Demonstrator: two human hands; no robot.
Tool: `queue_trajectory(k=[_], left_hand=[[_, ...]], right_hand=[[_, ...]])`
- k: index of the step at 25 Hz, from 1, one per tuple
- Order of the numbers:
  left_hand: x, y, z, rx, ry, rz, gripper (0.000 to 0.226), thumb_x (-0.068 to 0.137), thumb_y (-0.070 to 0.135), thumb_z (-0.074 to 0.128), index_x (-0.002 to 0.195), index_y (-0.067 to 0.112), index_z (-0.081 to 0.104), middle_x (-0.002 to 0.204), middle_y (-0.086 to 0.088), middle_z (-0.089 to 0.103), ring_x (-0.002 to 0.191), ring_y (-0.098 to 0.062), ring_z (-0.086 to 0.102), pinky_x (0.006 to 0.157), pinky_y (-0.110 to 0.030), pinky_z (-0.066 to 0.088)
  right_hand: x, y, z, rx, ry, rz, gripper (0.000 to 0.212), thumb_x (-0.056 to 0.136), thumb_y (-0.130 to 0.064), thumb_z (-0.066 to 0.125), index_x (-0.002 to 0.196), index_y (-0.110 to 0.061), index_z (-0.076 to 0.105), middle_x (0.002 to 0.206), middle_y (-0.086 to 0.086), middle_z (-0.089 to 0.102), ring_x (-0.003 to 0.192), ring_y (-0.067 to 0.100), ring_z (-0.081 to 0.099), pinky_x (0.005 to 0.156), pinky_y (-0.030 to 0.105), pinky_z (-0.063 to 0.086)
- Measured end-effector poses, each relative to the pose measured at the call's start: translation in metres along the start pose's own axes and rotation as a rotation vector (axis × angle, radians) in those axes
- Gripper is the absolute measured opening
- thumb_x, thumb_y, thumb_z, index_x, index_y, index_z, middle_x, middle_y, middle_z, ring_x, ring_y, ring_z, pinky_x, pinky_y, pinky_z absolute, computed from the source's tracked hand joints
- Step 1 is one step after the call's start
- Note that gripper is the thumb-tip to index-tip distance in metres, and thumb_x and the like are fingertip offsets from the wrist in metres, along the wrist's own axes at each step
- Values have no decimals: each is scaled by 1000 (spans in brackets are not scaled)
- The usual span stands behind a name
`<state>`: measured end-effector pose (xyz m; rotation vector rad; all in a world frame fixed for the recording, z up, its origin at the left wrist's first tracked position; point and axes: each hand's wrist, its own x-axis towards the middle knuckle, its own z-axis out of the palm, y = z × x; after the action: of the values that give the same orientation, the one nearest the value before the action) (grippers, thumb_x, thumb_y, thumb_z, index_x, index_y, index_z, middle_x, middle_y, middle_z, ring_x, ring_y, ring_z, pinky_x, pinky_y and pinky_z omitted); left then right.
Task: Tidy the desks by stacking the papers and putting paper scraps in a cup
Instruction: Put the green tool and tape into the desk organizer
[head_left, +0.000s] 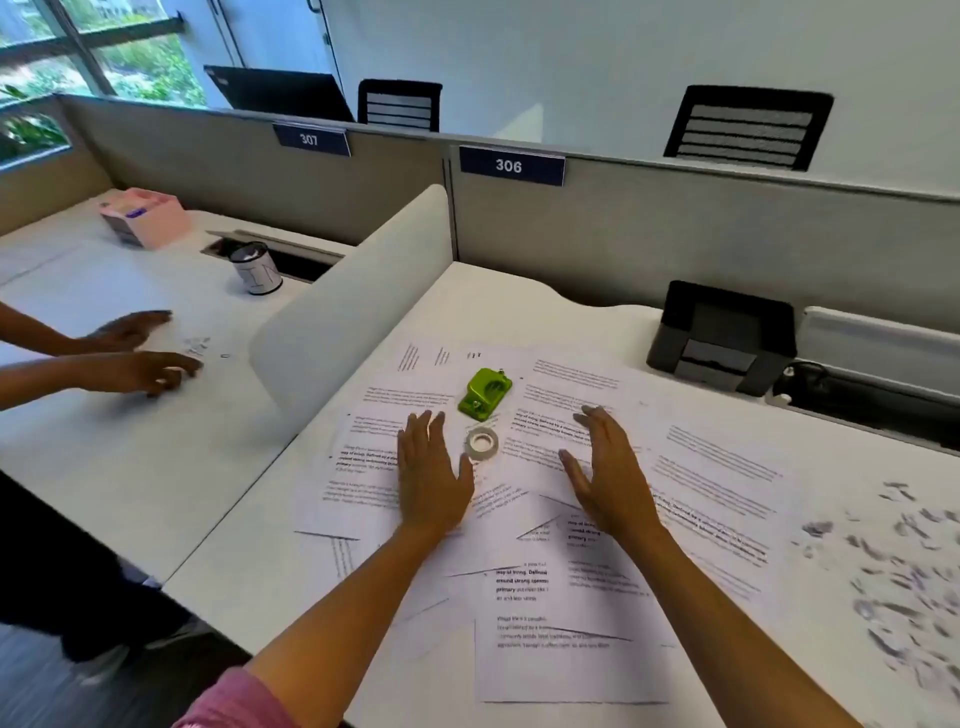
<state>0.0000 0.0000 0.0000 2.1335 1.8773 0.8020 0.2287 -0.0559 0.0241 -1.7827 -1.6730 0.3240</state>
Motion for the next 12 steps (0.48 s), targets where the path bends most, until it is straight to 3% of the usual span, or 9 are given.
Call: queue_trajectory(k=[5, 8, 12], left_hand=[[-2, -23, -7, 43, 35, -371, 60, 84, 31, 70, 135, 11, 46, 135, -11, 46, 126, -29, 40, 104, -42, 34], [0, -30, -8, 94, 21, -434, 53, 86, 37, 68, 126, 7, 51, 125, -13, 51, 116, -30, 45, 95, -41, 38], [4, -37, -9, 32, 53, -448, 29, 91, 28, 63, 106, 4, 68, 103, -15, 62, 102, -32, 49, 84, -41, 40]], right_hand=[[-15, 5, 18, 38, -92, 27, 51, 98, -36, 55, 143, -14, 43, 151, 4, 40, 141, 19, 35, 116, 33, 31], [-19, 6, 23, 58, -87, 19, 48, 97, -34, 56, 140, -16, 45, 147, 3, 43, 136, 18, 39, 113, 31, 35], [-21, 0, 24, 90, -96, 12, 42, 97, -30, 57, 136, -16, 48, 141, 1, 47, 131, 14, 41, 108, 24, 33]])
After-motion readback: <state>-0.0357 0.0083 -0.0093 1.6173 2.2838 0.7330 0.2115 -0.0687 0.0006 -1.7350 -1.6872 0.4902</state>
